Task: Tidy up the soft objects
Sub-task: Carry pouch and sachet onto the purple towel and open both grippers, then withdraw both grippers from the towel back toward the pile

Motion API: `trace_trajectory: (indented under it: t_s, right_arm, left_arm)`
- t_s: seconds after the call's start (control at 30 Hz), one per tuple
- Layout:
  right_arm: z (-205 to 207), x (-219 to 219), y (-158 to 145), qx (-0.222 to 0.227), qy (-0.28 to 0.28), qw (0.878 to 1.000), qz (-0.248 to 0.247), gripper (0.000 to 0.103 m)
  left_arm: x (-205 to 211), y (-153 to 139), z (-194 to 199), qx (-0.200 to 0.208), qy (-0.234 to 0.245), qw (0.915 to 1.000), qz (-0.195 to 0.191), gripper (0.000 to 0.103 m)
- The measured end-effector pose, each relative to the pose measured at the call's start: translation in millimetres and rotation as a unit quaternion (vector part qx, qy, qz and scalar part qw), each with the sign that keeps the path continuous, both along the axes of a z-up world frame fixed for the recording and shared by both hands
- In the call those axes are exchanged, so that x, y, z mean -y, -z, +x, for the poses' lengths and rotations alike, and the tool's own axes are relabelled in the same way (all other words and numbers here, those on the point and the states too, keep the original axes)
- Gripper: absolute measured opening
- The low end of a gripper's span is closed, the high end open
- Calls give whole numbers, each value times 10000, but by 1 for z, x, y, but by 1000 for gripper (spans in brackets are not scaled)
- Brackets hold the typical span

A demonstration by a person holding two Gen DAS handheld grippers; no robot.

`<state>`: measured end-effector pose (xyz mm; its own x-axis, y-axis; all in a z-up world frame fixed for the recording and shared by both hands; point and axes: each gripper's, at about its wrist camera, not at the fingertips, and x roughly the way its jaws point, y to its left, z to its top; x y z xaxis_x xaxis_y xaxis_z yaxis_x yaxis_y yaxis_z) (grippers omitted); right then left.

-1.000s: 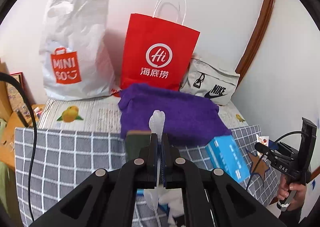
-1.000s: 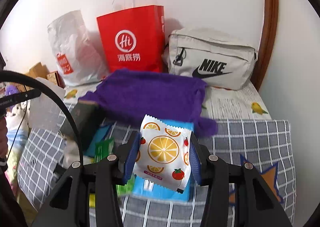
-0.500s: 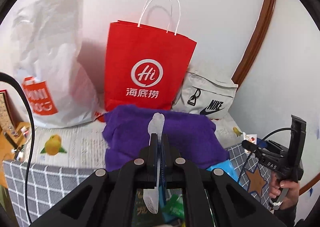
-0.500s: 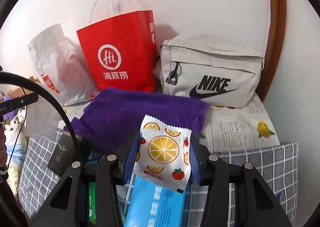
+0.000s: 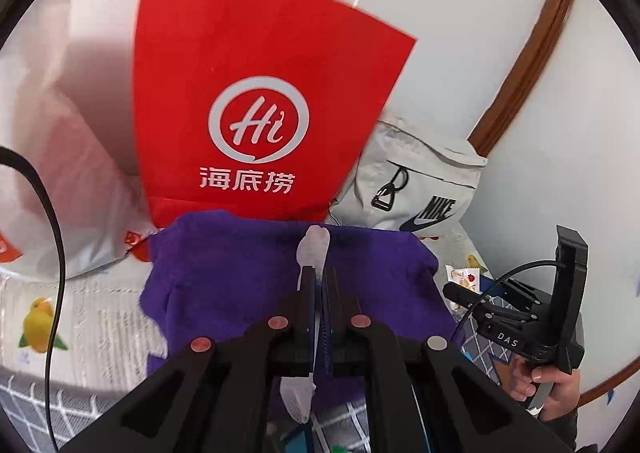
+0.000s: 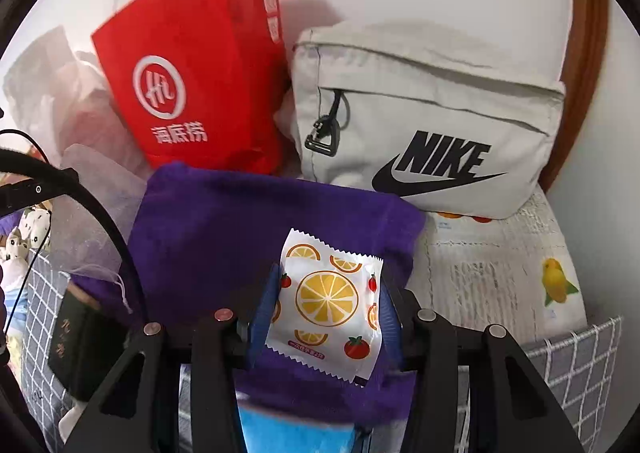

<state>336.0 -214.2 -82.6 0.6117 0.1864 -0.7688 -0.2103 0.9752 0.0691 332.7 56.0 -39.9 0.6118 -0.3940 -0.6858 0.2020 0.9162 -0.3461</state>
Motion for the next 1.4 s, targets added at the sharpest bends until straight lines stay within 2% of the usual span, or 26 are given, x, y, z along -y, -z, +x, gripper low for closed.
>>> trace_trajectory:
  t_s: [0.13, 0.27, 0.57, 0.83, 0.87, 0.97, 1.0, 1.1, 1.17, 1.2, 1.23, 1.4]
  right_arm:
    - [26, 1, 13, -154, 14, 9999, -22, 47]
    - [49, -3, 26, -353, -57, 9993, -80, 47]
    - [87, -20, 64, -897, -214, 9947, -444, 47]
    - [97, -20, 71, -1125, -284, 9918, -536, 47]
    - [98, -21, 72, -1149, -314, 9913, -556, 47]
    - [100, -19, 77, -1232, -372, 9905, -488, 48]
    - [101, -18, 77, -1265, -387, 9902, -448, 52]
    - [105, -19, 78, -1318, -557, 9891, -348, 66]
    - [103, -24, 76, -1236, -689, 9891, -398, 73]
    - [101, -25, 74, -1156, -709, 9896, -477, 83]
    - [98, -26, 71, -1078, -705, 9900, -574, 87]
    - [78, -22, 51, -869, -635, 9923, -616, 88]
  left_arm:
    - [4, 13, 22, -148, 46, 9998, -116, 4]
    - [6, 28, 42, -329, 13, 9994, -63, 4]
    - [-10, 68, 71, -736, -420, 9954, 439, 4]
    - [-8, 79, 76, -913, -440, 9926, 663, 4]
    - [-8, 77, 74, -911, -431, 9924, 700, 7]
    - [-9, 72, 72, -940, -480, 9906, 874, 32]
    - [-12, 70, 70, -918, -530, 9897, 959, 40]
    - [-19, 59, 63, -813, -654, 9882, 1124, 57]
    - [-23, 53, 58, -772, -696, 9877, 1164, 60]
    - [-24, 50, 54, -749, -697, 9876, 1192, 60]
    - [-23, 49, 53, -734, -704, 9873, 1220, 60]
    - [-23, 38, 34, -665, -764, 9864, 1296, 60]
